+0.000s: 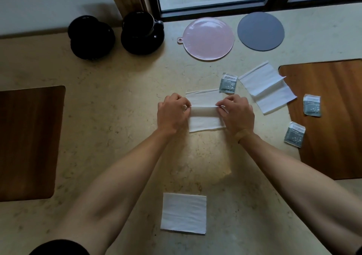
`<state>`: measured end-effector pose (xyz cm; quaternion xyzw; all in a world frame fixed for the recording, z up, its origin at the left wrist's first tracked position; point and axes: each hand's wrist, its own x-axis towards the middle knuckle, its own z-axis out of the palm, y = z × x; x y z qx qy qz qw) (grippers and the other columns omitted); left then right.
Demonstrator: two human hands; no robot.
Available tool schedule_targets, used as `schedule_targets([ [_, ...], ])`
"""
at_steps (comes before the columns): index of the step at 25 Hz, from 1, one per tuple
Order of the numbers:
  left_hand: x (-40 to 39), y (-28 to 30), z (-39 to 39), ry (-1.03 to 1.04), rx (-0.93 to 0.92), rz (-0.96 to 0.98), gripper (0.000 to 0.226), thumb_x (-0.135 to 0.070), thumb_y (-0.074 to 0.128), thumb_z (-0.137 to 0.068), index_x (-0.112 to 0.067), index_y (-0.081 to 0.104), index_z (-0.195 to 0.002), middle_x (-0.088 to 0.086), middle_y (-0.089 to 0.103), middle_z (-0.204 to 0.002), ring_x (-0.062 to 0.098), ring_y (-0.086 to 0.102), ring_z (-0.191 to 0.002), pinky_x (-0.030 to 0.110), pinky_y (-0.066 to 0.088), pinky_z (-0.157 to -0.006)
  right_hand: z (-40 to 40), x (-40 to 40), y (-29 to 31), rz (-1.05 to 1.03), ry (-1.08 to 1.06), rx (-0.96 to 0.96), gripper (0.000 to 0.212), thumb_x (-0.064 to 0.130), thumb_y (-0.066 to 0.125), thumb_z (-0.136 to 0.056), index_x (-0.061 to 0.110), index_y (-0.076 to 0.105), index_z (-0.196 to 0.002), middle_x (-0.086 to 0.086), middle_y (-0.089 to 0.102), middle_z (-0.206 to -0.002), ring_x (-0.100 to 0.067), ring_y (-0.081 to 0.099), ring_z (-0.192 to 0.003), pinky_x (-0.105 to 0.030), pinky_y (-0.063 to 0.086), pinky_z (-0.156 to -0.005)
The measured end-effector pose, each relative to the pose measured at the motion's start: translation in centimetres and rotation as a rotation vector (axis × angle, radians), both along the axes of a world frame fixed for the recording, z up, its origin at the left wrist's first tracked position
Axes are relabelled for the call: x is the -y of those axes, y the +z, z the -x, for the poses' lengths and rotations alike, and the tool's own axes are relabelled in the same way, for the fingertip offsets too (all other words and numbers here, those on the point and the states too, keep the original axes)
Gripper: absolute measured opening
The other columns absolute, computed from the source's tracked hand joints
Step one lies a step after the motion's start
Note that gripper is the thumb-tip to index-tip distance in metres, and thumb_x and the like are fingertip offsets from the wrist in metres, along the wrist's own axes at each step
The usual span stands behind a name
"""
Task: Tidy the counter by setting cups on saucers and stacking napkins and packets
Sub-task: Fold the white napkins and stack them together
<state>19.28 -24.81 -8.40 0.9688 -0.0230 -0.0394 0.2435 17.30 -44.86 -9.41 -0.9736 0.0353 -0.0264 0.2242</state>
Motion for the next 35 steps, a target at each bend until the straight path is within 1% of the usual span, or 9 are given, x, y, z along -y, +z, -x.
schedule_targets([
  [10,-1.6,2.3,5.9,-0.093,-0.083,0.247,0.002,-0.021,0.061,-0.076,-0.023,0.060,-0.078,-0.002,0.066,-0.099,0.019,0.056,-0.094,0.042,0.050,-0.083,5.9,-0.6,2.6,-0.174,0.010,-0.128,0.010,0.028,0.062,-0.087,0.025,0.068,-0.093,0.002,0.067,-0.106,-0.021,0.054,-0.101,-0.044,0.049,-0.083],
  [15,-3.4,4.5,10.4,-0.046,-0.239,0.366,0.004,-0.021,0.063,-0.087,-0.019,0.064,-0.091,-0.009,0.066,-0.091,0.005,0.061,-0.085,0.020,0.046,-0.074,10.9,-1.5,5.2,-0.328,0.018,-0.232,0.015,0.029,0.061,-0.088,0.024,0.067,-0.101,0.001,0.068,-0.105,-0.018,0.059,-0.101,-0.036,0.048,-0.086],
  [18,-4.4,5.6,12.9,0.059,-0.295,0.477,0.002,-0.023,0.063,-0.089,-0.022,0.062,-0.087,-0.009,0.067,-0.085,0.000,0.061,-0.079,0.018,0.046,-0.068,13.9,-2.2,6.7,-0.442,0.014,-0.291,0.014,0.027,0.059,-0.088,0.022,0.066,-0.099,0.005,0.070,-0.101,-0.013,0.062,-0.097,-0.034,0.050,-0.085],
  [21,-4.9,6.1,15.7,0.156,-0.389,0.615,0.003,-0.024,0.062,-0.091,-0.021,0.062,-0.090,-0.002,0.070,-0.088,0.013,0.066,-0.081,0.030,0.052,-0.074,16.3,-2.9,7.3,-0.524,-0.023,-0.349,0.006,0.026,0.062,-0.088,0.024,0.064,-0.093,0.003,0.070,-0.090,-0.016,0.064,-0.086,-0.035,0.050,-0.077],
  [24,-5.5,5.8,18.5,0.283,-0.486,0.695,0.007,-0.025,0.059,-0.093,-0.018,0.061,-0.094,0.004,0.069,-0.094,0.018,0.065,-0.080,0.037,0.056,-0.074,18.8,-3.9,7.5,-0.790,-0.121,-0.435,0.010,0.023,0.065,-0.089,0.017,0.065,-0.097,-0.004,0.071,-0.094,-0.023,0.067,-0.090,-0.042,0.054,-0.080],
  [27,-6.2,4.9,20.9,0.437,-0.648,0.767,0.009,-0.024,0.057,-0.092,-0.016,0.060,-0.094,0.008,0.066,-0.097,0.019,0.060,-0.077,0.034,0.053,-0.065,21.9,-5.0,7.5,-1.001,-0.150,-0.615,0.020,0.014,0.068,-0.088,0.014,0.065,-0.108,-0.006,0.073,-0.098,-0.018,0.071,-0.086,-0.029,0.057,-0.068],
  [29,-6.6,4.4,22.3,0.455,-0.720,0.767,0.012,-0.025,0.056,-0.093,-0.015,0.059,-0.099,0.009,0.065,-0.100,0.020,0.059,-0.079,0.030,0.051,-0.059,23.6,-5.7,7.0,-0.974,-0.129,-0.659,0.024,0.011,0.069,-0.086,0.017,0.067,-0.109,-0.004,0.073,-0.096,-0.010,0.069,-0.077,-0.018,0.050,-0.060],
  [31,-7.1,4.5,23.6,0.454,-0.771,0.782,0.021,-0.027,0.059,-0.093,-0.014,0.058,-0.109,0.008,0.064,-0.108,0.020,0.061,-0.084,0.026,0.050,-0.056,24.6,-6.3,6.3,-0.931,-0.165,-0.660,0.022,0.010,0.068,-0.085,0.019,0.068,-0.105,-0.004,0.072,-0.092,-0.007,0.065,-0.070,-0.017,0.047,-0.054],
  [35,-8.0,4.4,25.7,0.490,-0.779,0.872,0.030,-0.012,0.069,-0.086,-0.010,0.056,-0.113,0.010,0.063,-0.107,0.023,0.064,-0.085,0.027,0.054,-0.056,25.9,-7.0,4.7,-0.859,-0.243,-0.664,0.016,0.014,0.070,-0.081,0.021,0.071,-0.095,-0.010,0.071,-0.088,-0.015,0.063,-0.069,-0.028,0.051,-0.057],
])
